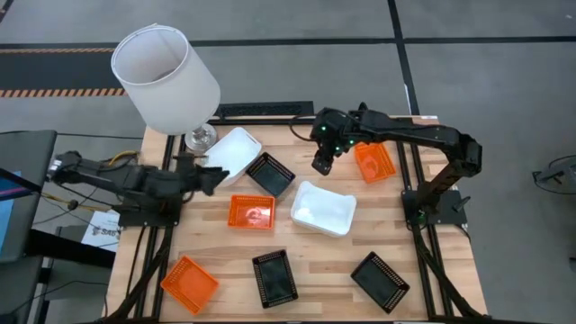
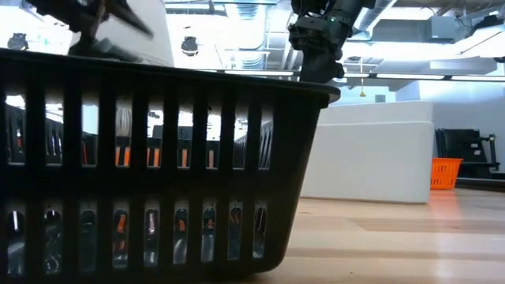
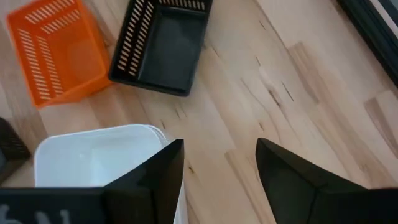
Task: Stack baskets by color
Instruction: Stack the top white bin on top of the bottom white bin
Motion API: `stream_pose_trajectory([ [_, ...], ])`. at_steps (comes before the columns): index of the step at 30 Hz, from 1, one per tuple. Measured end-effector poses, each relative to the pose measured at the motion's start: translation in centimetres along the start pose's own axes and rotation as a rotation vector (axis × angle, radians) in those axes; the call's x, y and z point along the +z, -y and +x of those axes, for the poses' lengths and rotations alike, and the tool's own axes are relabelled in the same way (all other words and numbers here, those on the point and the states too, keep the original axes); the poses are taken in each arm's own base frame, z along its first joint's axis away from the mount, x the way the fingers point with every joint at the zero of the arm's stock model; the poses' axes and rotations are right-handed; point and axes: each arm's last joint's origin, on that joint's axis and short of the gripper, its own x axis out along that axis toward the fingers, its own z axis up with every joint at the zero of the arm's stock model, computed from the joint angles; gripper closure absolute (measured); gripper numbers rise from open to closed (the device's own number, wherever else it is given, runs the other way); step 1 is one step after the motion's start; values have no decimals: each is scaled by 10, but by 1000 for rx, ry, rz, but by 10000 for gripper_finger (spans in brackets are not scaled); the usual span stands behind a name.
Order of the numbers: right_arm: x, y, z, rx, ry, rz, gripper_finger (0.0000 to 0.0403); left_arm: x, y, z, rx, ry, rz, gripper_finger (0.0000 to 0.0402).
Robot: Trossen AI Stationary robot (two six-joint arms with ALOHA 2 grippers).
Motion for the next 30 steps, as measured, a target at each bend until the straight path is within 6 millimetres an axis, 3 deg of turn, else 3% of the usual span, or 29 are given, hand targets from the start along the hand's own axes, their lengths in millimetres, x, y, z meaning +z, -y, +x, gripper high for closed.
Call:
stream_pose_trajectory([
  [5,-1,0,0,-3,-7,-18,186,-4,13,17,413,-183,235,164],
  [8,-1,1,0,-5,-8,-17,186,-12,16,33,499,-245,333,164],
  [11,-1,1,0,-5,-10,-18,187,-22,8,48,593,-350,302,164],
  [19,2,-2,4,4,14,-42,191,-28,-7,54,685,-310,314,164],
  [25,1,-7,4,12,8,-55,194,-33,-27,49,835,-309,216,164],
  [30,-1,-11,5,18,4,-65,198,-45,-38,56,807,-292,188,164],
])
